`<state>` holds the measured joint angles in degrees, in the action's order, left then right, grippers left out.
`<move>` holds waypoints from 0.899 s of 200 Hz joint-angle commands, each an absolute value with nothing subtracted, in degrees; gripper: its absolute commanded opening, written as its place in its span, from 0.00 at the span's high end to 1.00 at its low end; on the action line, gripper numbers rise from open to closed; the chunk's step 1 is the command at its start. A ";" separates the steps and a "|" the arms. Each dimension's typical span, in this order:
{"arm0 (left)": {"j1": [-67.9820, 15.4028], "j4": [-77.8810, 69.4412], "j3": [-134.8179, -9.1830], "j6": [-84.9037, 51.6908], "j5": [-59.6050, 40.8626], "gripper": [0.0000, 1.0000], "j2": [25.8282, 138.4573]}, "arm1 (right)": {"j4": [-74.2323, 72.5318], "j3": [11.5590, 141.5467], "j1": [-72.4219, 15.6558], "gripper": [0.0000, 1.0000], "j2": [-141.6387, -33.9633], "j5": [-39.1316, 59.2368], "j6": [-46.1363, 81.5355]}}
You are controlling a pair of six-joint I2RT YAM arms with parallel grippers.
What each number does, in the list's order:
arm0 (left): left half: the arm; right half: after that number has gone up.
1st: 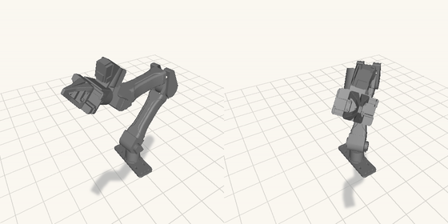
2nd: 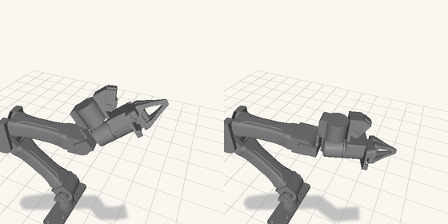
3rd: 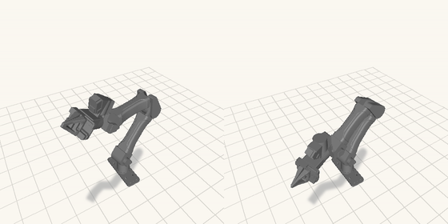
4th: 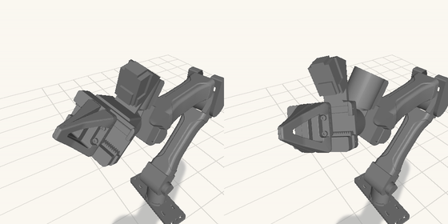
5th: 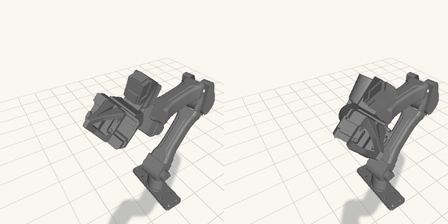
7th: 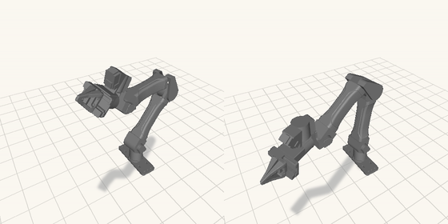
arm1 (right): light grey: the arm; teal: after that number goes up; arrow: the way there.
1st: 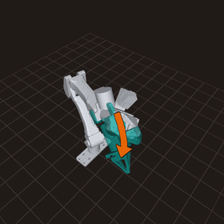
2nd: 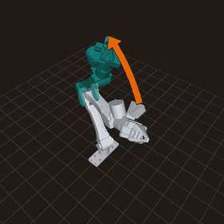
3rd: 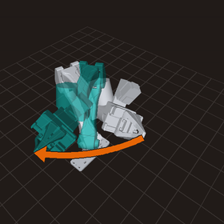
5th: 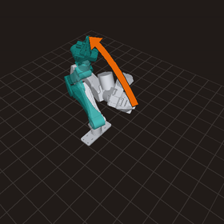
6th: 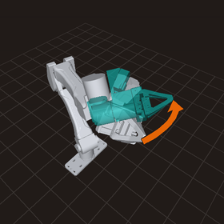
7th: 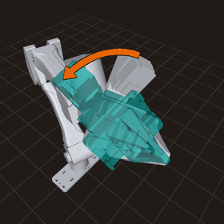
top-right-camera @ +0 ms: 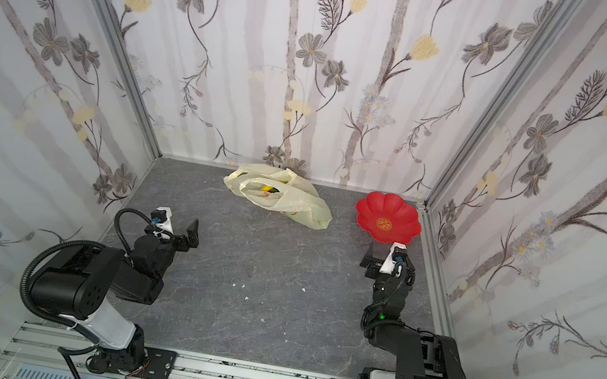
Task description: Take the fake fruits out of the plastic bag
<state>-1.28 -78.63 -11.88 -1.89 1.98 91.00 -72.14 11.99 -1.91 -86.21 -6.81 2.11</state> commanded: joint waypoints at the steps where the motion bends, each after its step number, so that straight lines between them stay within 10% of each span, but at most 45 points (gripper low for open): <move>1: -1.23 -79.81 -12.17 -5.03 9.44 0.00 90.95 | -73.82 12.11 -1.96 0.00 -86.31 -7.47 2.16; 180: -1.27 -79.95 -11.87 -4.09 7.14 0.00 90.71 | -74.11 11.81 -1.96 0.00 -86.22 -7.47 2.02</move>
